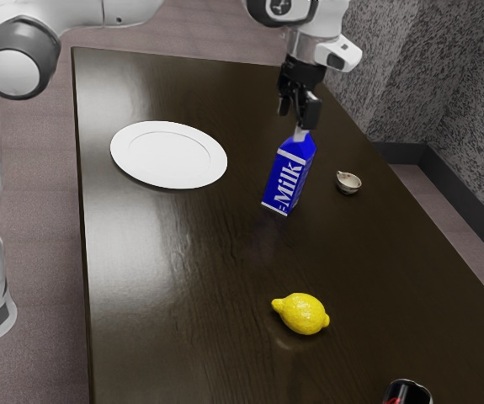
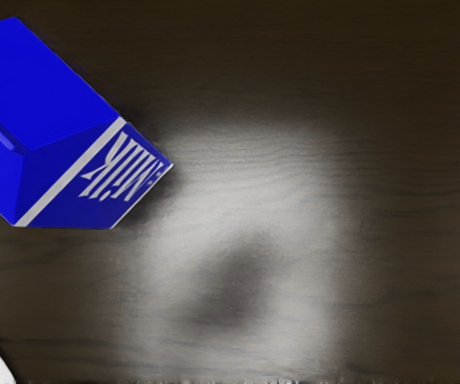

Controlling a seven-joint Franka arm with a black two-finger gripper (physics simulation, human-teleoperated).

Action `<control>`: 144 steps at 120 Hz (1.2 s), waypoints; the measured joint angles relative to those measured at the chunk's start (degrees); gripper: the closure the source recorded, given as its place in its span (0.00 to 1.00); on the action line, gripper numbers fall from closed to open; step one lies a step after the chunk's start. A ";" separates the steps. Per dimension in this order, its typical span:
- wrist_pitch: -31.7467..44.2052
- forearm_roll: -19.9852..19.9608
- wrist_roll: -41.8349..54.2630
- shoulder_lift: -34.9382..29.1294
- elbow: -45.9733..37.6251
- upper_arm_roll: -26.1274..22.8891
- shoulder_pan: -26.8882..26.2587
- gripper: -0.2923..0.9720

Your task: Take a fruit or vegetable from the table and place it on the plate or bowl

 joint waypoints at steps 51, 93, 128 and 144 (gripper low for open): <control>1.23 2.55 -3.42 4.76 2.17 -3.46 -11.12 0.23; 4.22 3.57 -5.28 7.84 2.22 -3.53 -16.04 0.23; 7.43 3.38 -6.15 9.14 2.24 -3.60 -16.81 0.23; 10.09 3.35 -6.38 11.19 1.76 -3.55 -19.54 0.23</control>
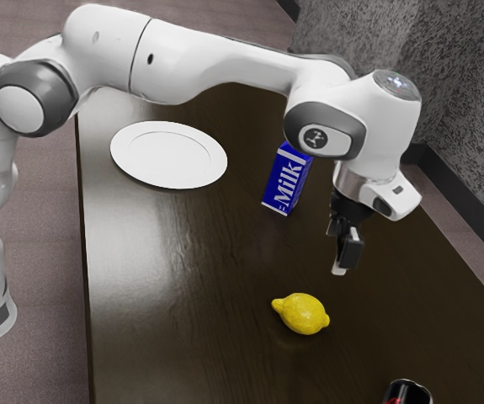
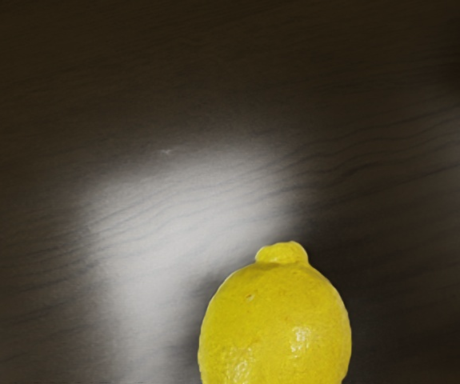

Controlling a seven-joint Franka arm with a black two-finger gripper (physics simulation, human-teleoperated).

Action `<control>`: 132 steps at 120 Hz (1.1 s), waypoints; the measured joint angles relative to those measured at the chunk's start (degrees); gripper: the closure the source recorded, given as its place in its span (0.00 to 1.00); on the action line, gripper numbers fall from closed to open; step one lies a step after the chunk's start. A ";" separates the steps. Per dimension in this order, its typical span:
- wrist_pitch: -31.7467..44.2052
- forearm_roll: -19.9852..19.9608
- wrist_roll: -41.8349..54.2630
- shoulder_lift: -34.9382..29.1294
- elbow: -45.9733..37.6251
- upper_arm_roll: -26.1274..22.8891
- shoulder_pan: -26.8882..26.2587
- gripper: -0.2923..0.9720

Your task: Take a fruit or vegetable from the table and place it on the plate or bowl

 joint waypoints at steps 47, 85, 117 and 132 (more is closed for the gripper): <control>7.64 -1.40 -0.05 -2.94 -13.27 -0.17 -0.76 0.23; 12.21 -2.40 -0.06 -5.23 -17.17 0.20 -0.30 0.23; 13.81 -3.45 -0.07 -4.56 -18.95 1.52 0.01 0.23; 15.00 -3.70 -0.08 -5.16 -20.62 1.50 -0.03 0.23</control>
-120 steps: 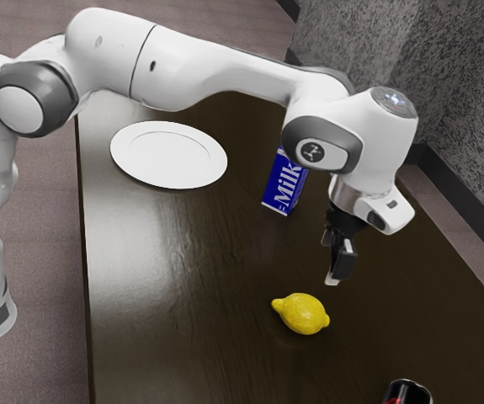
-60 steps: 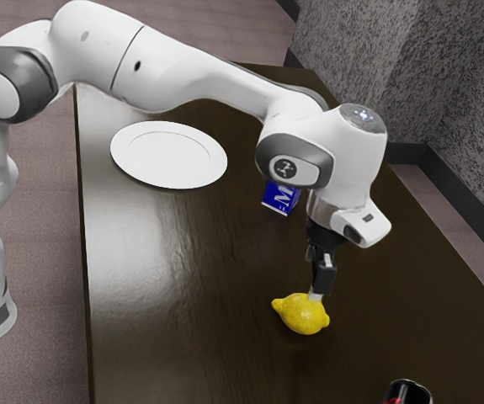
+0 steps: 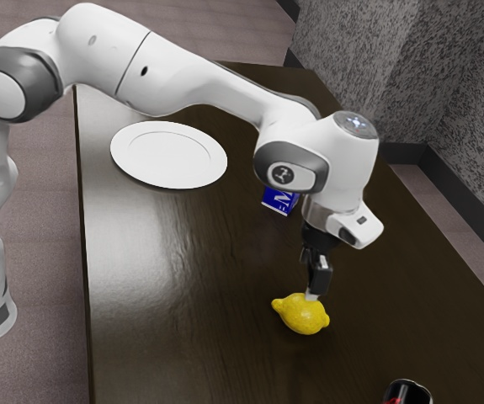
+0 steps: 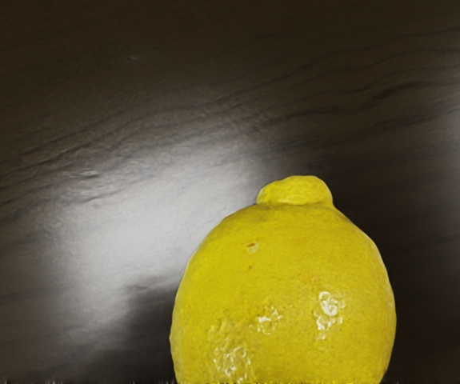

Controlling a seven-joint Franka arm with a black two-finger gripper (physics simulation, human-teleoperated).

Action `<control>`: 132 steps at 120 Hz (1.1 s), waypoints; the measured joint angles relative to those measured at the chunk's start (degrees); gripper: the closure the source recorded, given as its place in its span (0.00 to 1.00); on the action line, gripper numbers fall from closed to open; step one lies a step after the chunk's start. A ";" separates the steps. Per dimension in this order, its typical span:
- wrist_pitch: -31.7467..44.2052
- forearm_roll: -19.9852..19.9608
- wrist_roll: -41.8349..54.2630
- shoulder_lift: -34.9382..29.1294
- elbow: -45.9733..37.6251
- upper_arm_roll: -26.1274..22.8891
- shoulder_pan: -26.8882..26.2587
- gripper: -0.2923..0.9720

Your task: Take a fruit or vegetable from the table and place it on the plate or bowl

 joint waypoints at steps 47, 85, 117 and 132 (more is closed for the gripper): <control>2.68 -1.10 -0.01 1.05 -2.39 0.00 -0.04 0.23; 4.47 -1.56 0.00 3.16 -2.31 -0.15 -0.18 0.23; 6.16 -2.07 0.02 5.23 -2.44 -0.18 -0.26 0.23; 6.80 -2.59 0.03 5.97 -2.46 -0.24 -0.29 0.24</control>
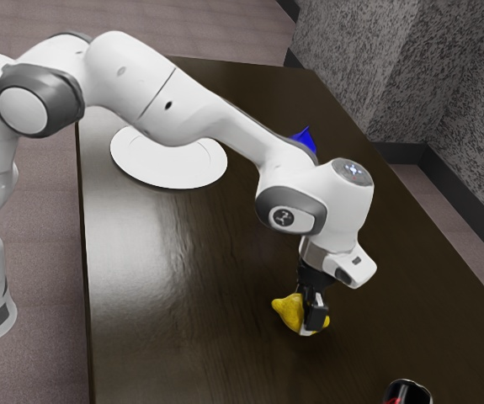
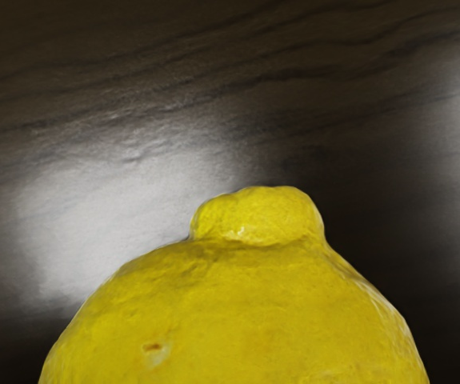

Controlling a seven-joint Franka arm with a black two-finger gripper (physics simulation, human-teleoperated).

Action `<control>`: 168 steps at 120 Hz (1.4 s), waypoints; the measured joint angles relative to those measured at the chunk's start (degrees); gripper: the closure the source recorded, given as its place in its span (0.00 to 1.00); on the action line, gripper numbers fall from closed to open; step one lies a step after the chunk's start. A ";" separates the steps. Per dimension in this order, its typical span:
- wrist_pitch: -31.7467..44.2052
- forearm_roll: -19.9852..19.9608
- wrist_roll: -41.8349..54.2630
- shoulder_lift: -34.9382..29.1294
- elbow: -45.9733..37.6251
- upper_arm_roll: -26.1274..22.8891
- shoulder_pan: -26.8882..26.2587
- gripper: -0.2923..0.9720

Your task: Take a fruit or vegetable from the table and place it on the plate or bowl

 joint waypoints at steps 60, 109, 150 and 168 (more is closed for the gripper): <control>0.49 -0.43 -0.69 -2.32 -0.01 -0.03 -0.14 0.45; -7.86 3.38 -1.31 -30.90 -14.11 12.54 4.00 0.44; -10.25 6.32 -1.04 -33.92 -16.89 20.94 10.91 0.45; -10.39 7.29 -0.64 -32.60 -16.53 26.32 11.95 0.45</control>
